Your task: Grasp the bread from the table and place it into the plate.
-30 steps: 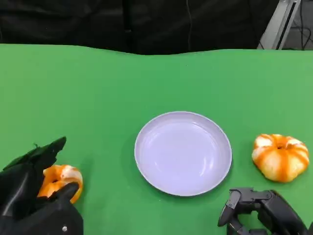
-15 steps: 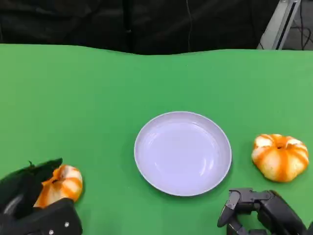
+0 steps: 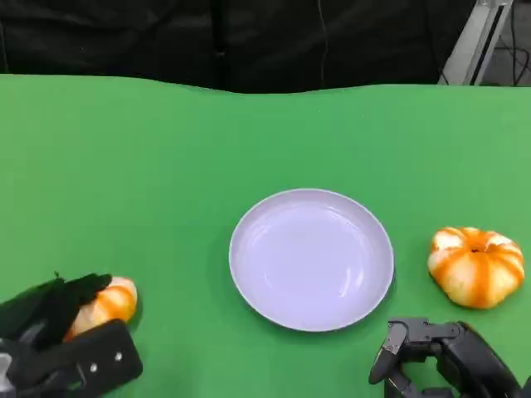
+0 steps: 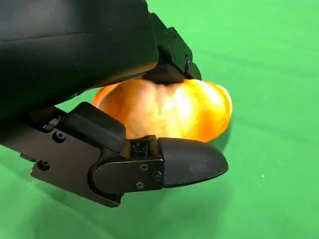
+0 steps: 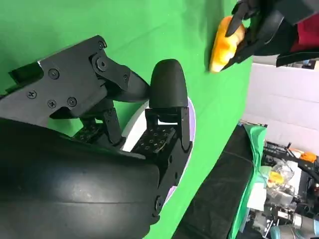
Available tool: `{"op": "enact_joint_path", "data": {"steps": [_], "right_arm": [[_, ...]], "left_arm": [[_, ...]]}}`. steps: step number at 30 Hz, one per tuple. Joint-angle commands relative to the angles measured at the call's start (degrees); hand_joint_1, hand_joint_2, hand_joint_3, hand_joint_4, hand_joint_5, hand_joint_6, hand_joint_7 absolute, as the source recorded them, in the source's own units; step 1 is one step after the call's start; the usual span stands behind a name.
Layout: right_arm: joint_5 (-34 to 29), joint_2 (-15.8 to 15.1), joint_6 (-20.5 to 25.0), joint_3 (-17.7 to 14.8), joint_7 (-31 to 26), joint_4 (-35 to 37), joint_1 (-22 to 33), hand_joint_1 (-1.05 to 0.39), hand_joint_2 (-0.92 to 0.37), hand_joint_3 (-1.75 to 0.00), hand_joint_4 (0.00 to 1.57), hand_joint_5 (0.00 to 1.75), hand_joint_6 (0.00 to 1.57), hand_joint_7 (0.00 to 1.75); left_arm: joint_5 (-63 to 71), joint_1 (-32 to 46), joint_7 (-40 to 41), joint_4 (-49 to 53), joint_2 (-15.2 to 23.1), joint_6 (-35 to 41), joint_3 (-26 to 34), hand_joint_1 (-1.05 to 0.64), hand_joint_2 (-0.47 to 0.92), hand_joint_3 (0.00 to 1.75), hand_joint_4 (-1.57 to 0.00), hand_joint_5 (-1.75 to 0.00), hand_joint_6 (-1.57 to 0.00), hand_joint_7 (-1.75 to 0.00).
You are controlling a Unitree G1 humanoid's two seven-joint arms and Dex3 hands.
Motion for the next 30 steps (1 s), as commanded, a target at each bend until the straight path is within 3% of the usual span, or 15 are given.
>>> {"op": "enact_joint_path", "data": {"steps": [1, 9, 12, 14, 16, 21, 23, 30], "right_arm": [[0.6, -0.6, 0.5, -0.3, -0.2, -1.2, 0.7, -0.15, -0.61, -0.96, 0.81, 1.47, 0.85, 1.15], [0.5, -0.6, 1.0, -0.2, -0.4, -2.2, 1.1, -0.14, -0.62, -0.95, 0.82, 1.46, 0.84, 1.15], [0.5, -0.7, 1.5, -0.2, -0.4, -2.8, 1.3, -0.13, -0.62, -0.95, 0.82, 1.46, 0.84, 1.16], [0.5, -0.7, 1.6, -0.2, -0.3, -2.9, 1.4, -0.13, -0.62, -0.95, 0.81, 1.46, 0.84, 1.16], [0.5, -0.7, 1.6, -0.2, -0.3, -3.1, 1.5, -0.13, -0.62, -0.95, 0.81, 1.46, 0.84, 1.16], [0.6, -0.7, 1.8, -0.2, -0.2, -3.3, 1.6, -0.14, -0.62, -0.94, 0.81, 1.47, 0.84, 1.16], [0.6, -0.8, 1.8, -0.2, -0.2, -3.3, 1.6, -0.14, -0.62, -0.94, 0.81, 1.47, 0.84, 1.16], [0.6, -0.7, 1.8, -0.2, -0.1, -3.2, 1.5, -0.14, -0.62, -0.94, 0.81, 1.47, 0.84, 1.15]], "left_arm": [[-0.5, -1.0, -0.3, 4.8, 1.0, 0.3, -1.5, -1.05, 0.92, 0.64, -0.30, -0.02, -0.45, -0.03], [-1.0, -2.3, -1.0, 7.0, 1.4, 0.8, -3.1, -1.05, 0.92, 0.43, -0.32, -0.01, -0.50, -0.02], [-1.3, -2.3, -1.6, 6.7, 1.6, 1.1, -3.7, -0.85, 0.91, 0.12, -0.31, 0.00, -0.53, -0.01], [-1.8, -2.2, -2.8, 6.5, 2.2, 0.8, -4.1, -0.59, 0.85, 0.06, -0.29, 0.00, -0.49, -0.01], [-2.1, -2.0, -3.7, 6.1, 2.7, 0.9, -4.4, -0.43, 0.82, 0.03, -0.28, 0.00, -0.47, 0.00], [-2.9, -1.7, -4.0, 5.7, 3.1, 0.6, -4.8, -0.39, 0.83, 0.02, -0.27, 0.00, -0.45, 0.00], [-3.4, -1.4, -4.1, 5.6, 3.3, 0.0, -4.8, -0.27, 0.82, 0.01, -0.30, -0.01, -0.47, -0.01], [-4.4, -1.1, -4.2, 5.2, 3.8, -0.3, -5.2, -0.17, 0.83, 0.00, -0.43, -0.05, -0.48, -0.01]]}}
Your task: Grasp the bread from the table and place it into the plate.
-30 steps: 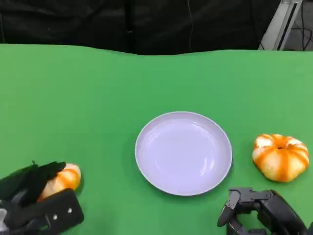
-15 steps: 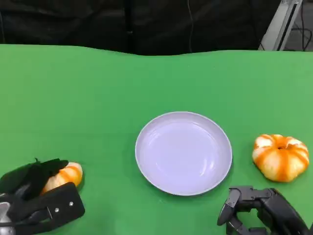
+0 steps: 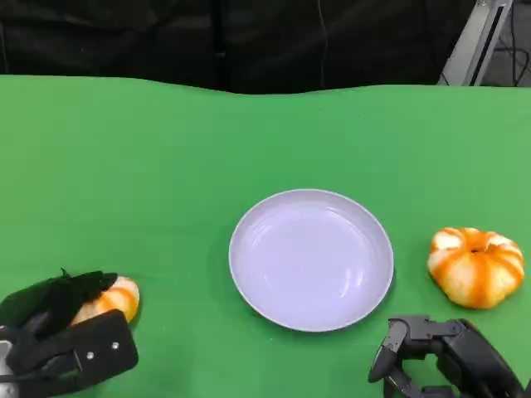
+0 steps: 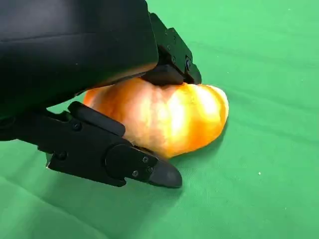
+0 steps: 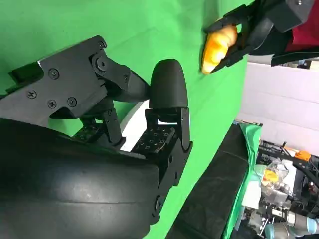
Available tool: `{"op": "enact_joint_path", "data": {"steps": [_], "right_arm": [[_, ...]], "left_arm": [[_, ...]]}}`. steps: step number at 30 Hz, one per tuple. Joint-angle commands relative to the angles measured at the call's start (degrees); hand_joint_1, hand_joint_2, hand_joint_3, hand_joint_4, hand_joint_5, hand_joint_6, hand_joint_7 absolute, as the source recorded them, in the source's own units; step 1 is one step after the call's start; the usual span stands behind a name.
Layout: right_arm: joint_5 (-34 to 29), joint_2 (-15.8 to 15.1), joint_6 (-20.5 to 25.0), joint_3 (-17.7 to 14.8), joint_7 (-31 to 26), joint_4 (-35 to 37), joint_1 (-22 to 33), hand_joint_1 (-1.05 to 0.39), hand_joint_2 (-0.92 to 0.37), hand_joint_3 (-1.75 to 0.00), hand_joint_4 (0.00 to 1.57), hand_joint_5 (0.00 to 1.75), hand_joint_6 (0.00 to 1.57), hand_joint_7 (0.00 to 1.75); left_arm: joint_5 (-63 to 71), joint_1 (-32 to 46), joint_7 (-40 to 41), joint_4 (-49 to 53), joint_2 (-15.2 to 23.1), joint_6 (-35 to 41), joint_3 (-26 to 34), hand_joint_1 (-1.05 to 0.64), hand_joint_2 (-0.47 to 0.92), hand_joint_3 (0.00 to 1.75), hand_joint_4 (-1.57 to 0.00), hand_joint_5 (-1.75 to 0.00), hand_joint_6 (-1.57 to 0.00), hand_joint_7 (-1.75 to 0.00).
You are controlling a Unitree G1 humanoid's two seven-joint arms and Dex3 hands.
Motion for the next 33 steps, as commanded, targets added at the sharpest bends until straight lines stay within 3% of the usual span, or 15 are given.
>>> {"op": "enact_joint_path", "data": {"steps": [1, 6, 8, 10, 11, 12, 13, 14, 15, 17, 33], "right_arm": [[0.5, -0.7, 0.6, -0.2, 0.0, -0.4, 0.5, -0.14, -0.62, -0.95, 0.81, 1.47, 0.84, 1.15], [0.5, -0.8, 0.6, -0.3, 0.0, -0.4, 0.5, -0.14, -0.62, -0.95, 0.81, 1.47, 0.84, 1.15], [0.4, -0.8, 0.5, -0.3, 0.0, -0.2, 0.4, -0.14, -0.62, -0.95, 0.81, 1.47, 0.84, 1.15], [0.4, -0.7, 0.2, -0.3, -0.1, 0.0, 0.3, -0.14, -0.62, -0.94, 0.81, 1.47, 0.84, 1.15], [0.4, -0.7, 0.1, -0.3, -0.1, 0.2, 0.3, -0.14, -0.62, -0.94, 0.81, 1.47, 0.84, 1.15], [0.3, -0.8, -0.1, -0.4, -0.1, 0.4, 0.2, -0.14, -0.62, -0.94, 0.81, 1.47, 0.84, 1.15], [0.3, -0.8, -0.1, -0.4, -0.1, 0.5, 0.1, -0.14, -0.62, -0.94, 0.81, 1.47, 0.84, 1.15], [0.3, -0.8, 0.0, -0.3, -0.1, 0.4, 0.2, -0.14, -0.62, -0.94, 0.81, 1.47, 0.84, 1.15], [0.2, -0.8, 0.2, -0.3, -0.1, 0.2, 0.2, -0.14, -0.62, -0.94, 0.81, 1.47, 0.84, 1.15], [0.2, -0.8, 0.4, -0.3, -0.2, 0.0, 0.3, -0.14, -0.61, -0.94, 0.81, 1.47, 0.84, 1.16], [0.2, -0.2, 0.8, -0.1, -0.5, 0.1, 0.2, -0.13, -0.62, -0.94, 0.81, 1.47, 0.84, 1.16]], "left_arm": [[-0.2, 2.2, -2.1, 1.1, 0.7, 1.5, -1.0, -0.15, 0.83, 0.00, -0.47, -0.05, -0.49, -0.01], [0.2, 2.2, -0.8, 0.6, 0.1, 3.0, -1.0, -0.14, 0.82, 0.00, -0.62, -0.06, -0.58, -0.03], [1.0, 2.1, 0.8, 0.3, 0.0, 3.2, -1.1, -0.14, 0.82, 0.00, -0.73, -0.14, -0.73, -0.06], [1.4, 2.2, 2.4, -0.1, -0.2, 3.2, -1.1, -0.13, 0.81, 0.00, -0.60, -0.81, -0.89, -0.09], [1.2, 2.3, 3.9, -0.4, -1.0, 3.8, -0.5, -0.13, 0.81, 0.00, -0.55, -0.97, -0.93, -0.10], [0.9, 2.4, 5.2, -0.7, -1.8, 4.5, 0.0, -0.11, 0.78, 0.02, -0.56, -1.35, -0.77, -0.75], [0.7, 2.5, 6.2, -0.8, -2.3, 4.9, 0.3, -0.10, 0.78, 0.01, -0.57, -1.54, -0.64, -1.16], [0.6, 2.6, 7.3, -1.0, -2.9, 5.4, 0.6, -0.10, 0.78, 0.01, -0.58, -1.65, -0.55, -1.45], [0.5, 2.6, 7.9, -1.1, -3.1, 5.6, 0.7, -0.10, 0.78, 0.01, -0.59, -1.70, -0.51, -1.60], [0.4, 2.6, 8.5, -1.2, -3.4, 5.9, 0.8, -0.10, 0.78, 0.01, -0.61, -1.74, -0.48, -1.71], [-2.1, 3.6, 12.3, -1.0, -4.8, 1.8, 2.4, -0.13, 0.78, 0.00, -0.66, -1.75, -0.52, -1.75]]}}
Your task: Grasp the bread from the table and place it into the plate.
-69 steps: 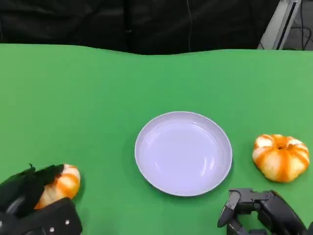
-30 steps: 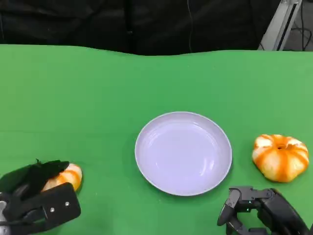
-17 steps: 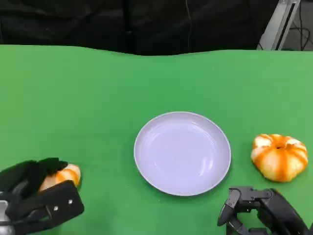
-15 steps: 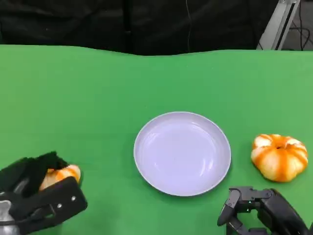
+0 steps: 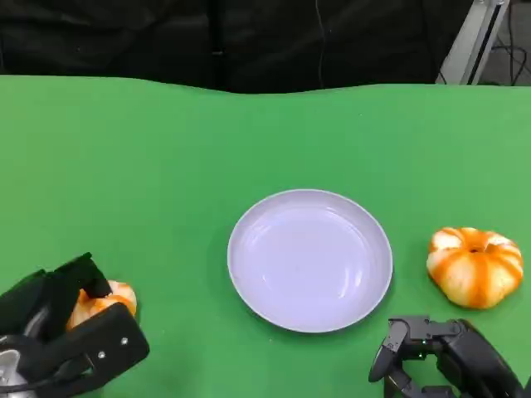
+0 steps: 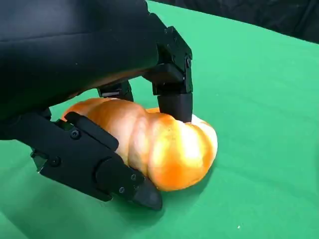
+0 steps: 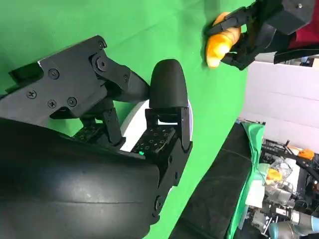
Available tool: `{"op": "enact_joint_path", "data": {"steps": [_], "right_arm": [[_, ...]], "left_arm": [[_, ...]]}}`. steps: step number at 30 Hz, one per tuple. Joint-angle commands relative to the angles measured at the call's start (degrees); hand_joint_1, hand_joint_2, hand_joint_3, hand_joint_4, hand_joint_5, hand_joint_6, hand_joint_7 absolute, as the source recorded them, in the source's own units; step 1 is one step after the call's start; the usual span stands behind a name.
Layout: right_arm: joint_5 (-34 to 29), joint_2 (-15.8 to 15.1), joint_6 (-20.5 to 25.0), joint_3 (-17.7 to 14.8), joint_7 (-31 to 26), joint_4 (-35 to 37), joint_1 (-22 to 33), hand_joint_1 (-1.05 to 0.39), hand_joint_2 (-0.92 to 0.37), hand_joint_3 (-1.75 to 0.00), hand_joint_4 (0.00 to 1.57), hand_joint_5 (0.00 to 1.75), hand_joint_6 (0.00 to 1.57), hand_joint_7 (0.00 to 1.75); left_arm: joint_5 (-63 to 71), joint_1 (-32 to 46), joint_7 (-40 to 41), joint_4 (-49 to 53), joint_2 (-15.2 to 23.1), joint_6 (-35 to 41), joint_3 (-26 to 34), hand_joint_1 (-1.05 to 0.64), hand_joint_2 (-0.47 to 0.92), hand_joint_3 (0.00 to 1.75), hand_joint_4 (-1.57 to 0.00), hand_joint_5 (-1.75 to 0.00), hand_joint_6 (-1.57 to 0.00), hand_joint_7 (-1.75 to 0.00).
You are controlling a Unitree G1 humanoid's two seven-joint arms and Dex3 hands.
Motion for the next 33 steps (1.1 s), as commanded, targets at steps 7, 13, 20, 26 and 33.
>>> {"op": "enact_joint_path", "data": {"steps": [7, 13, 20, 26, 33], "right_arm": [[-0.8, -0.1, -0.1, -0.1, -1.2, 0.4, -0.1, -0.14, -0.62, -0.95, 0.82, 1.47, 0.84, 1.16], [-0.8, -0.1, -0.6, 0.0, -1.4, 0.8, -0.1, -0.13, -0.61, -0.95, 0.82, 1.48, 0.85, 1.16], [-1.0, 0.1, 0.0, 0.3, -1.7, 0.3, 0.1, -0.14, -0.63, -0.93, 0.82, 1.46, 0.85, 1.14], [-1.4, 0.1, -0.5, 0.3, -2.3, 0.7, -0.1, -0.14, -0.63, -0.92, 0.83, 1.46, 0.86, 1.13], [-0.8, 0.3, 0.2, 0.6, -1.9, 0.4, 0.0, -0.14, -0.64, -0.92, 0.82, 1.46, 0.86, 1.11]], "left_arm": [[-0.9, 5.8, 2.5, -7.0, 0.5, -5.6, 1.1, -0.11, 0.78, 0.00, -0.68, -1.75, -0.52, -1.75], [1.2, 8.7, 3.9, -14.0, 0.6, -7.4, 1.8, -0.14, 0.81, 0.01, -0.67, -1.75, -0.52, -1.75], [2.6, 11.6, 2.1, -22.9, 0.0, -5.5, 2.4, -0.12, 0.82, 0.01, -0.66, -1.75, -0.50, -1.75], [3.7, 12.8, 1.8, -27.0, -0.6, -5.1, 2.5, -0.10, 0.81, 0.00, -0.66, -1.75, -0.50, -1.75], [3.0, 12.7, 0.4, -30.5, -1.2, -5.4, 2.5, -0.09, 0.81, 0.00, -0.67, -1.75, -0.50, -1.75]]}}
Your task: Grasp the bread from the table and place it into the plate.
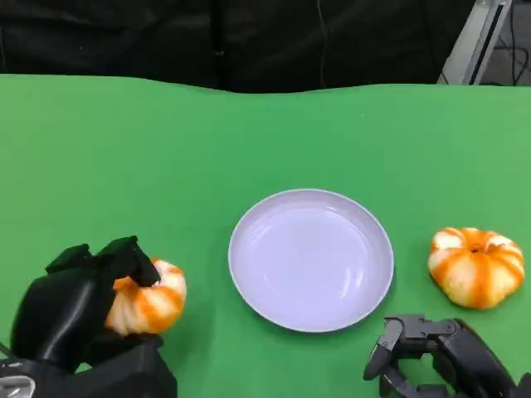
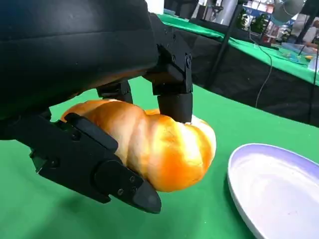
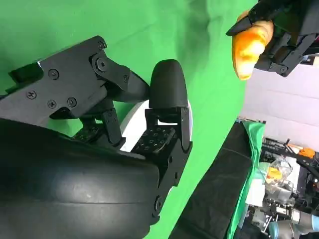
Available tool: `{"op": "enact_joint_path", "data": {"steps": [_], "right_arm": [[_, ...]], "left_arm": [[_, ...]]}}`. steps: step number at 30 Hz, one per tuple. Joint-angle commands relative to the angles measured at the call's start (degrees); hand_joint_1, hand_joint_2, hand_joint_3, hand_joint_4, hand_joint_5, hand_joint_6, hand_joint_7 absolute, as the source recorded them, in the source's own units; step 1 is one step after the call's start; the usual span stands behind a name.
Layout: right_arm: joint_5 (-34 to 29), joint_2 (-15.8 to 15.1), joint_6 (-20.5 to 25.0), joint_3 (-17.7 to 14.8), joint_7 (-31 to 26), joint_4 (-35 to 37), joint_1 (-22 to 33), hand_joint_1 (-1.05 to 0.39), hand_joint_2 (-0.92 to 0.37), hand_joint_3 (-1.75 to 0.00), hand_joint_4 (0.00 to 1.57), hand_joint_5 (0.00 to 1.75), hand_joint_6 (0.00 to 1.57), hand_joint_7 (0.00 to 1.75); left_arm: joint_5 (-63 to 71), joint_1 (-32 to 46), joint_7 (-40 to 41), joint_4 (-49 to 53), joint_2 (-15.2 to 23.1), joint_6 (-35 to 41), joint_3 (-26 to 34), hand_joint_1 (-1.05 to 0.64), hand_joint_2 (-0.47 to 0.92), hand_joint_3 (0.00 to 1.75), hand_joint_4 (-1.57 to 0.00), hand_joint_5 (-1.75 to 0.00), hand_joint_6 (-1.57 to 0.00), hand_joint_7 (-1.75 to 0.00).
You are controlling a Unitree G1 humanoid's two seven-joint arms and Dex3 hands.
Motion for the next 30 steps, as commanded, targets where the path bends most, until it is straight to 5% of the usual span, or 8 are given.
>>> {"op": "enact_joint_path", "data": {"steps": [1, 30], "right_arm": [[0.2, -0.2, 0.0, 0.1, 0.0, 0.1, 0.3, -0.14, -0.64, -0.91, 0.82, 1.46, 0.86, 1.11], [-1.8, 0.6, -0.5, 1.0, -2.5, 0.2, 0.3, -0.13, -0.64, -0.91, 0.82, 1.47, 0.86, 1.12]], "left_arm": [[-1.0, -0.7, -1.9, -4.4, -0.9, -0.3, 0.5, -0.09, 0.81, 0.00, -0.68, -1.75, -0.51, -1.75], [-0.6, -12.2, -2.7, 5.4, -7.2, -5.0, -4.4, -0.08, 0.82, 0.00, -0.67, -1.75, -0.49, -1.75]]}}
